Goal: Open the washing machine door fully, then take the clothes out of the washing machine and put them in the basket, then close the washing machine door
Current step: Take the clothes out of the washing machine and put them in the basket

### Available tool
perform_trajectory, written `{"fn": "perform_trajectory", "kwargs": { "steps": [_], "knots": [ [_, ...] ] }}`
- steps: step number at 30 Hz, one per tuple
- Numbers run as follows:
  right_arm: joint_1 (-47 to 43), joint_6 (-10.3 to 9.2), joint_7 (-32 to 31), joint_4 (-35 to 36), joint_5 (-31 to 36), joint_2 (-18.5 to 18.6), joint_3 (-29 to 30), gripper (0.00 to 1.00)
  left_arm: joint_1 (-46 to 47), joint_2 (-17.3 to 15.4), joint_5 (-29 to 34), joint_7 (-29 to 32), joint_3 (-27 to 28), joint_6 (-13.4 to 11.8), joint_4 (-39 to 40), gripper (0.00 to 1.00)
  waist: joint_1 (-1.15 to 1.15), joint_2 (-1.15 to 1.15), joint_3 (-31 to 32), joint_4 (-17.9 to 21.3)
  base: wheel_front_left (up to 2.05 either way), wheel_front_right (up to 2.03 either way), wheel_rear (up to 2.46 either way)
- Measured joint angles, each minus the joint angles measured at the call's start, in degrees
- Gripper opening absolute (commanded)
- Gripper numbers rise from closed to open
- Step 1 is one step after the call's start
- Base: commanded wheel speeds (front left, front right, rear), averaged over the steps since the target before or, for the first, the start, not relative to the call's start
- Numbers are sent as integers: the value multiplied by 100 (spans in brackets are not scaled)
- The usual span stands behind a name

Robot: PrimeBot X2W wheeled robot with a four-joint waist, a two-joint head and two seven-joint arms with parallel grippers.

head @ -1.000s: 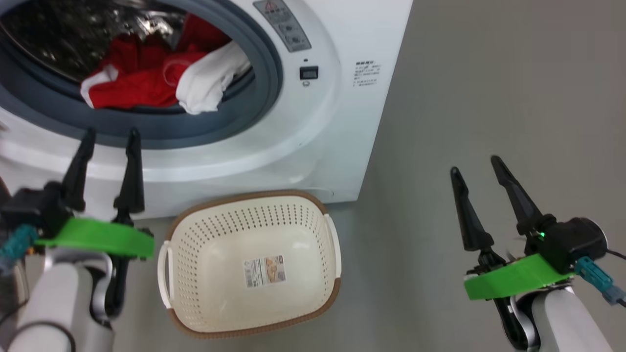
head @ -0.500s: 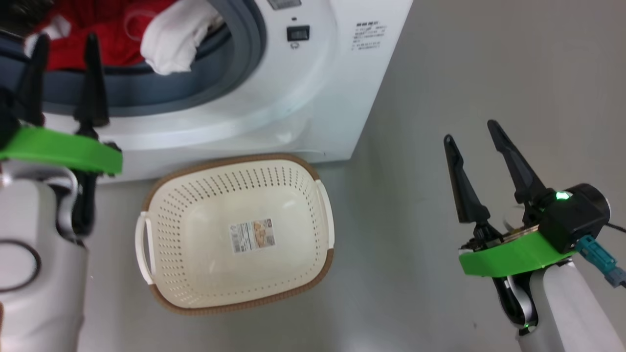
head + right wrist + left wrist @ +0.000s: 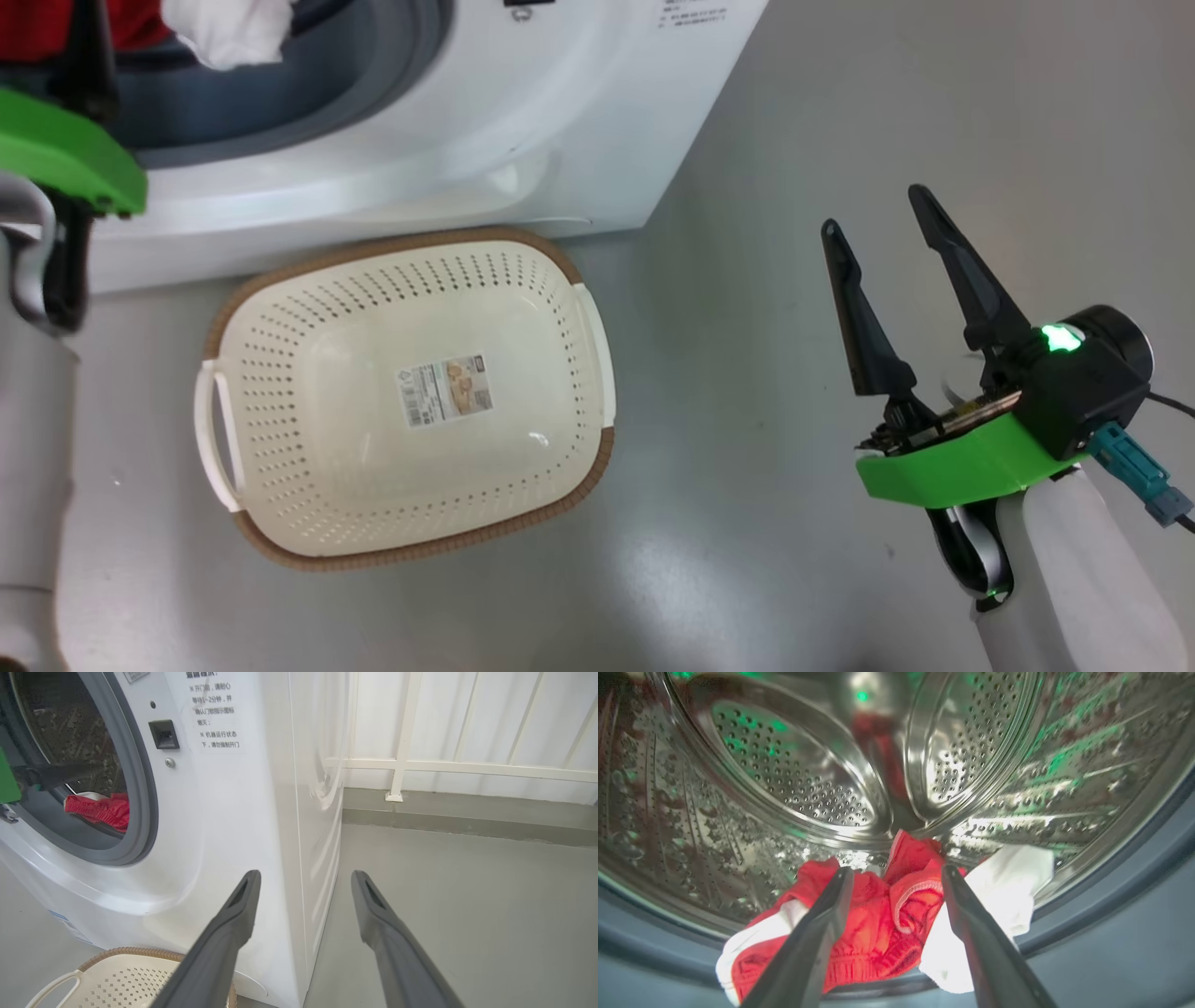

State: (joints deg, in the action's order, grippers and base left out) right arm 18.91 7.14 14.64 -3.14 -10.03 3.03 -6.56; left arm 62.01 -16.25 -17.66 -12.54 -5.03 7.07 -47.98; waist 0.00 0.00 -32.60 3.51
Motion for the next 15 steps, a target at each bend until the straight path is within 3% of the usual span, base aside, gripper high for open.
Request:
{"fn": "perform_trajectory", "kwargs": {
  "steps": [4, 15],
  "knots": [
    [88, 0, 0, -24, -8, 1, -77, 100, 364, -148, 247, 301, -199, -80, -481, 100, 0, 0, -153, 73, 0, 0, 0],
    [137, 0, 0, -183, -190, 2, -343, 100, 951, -480, 1094, 861, -882, -668, -1324, 100, 0, 0, -233, 283, 0, 0, 0]
  ]
}}
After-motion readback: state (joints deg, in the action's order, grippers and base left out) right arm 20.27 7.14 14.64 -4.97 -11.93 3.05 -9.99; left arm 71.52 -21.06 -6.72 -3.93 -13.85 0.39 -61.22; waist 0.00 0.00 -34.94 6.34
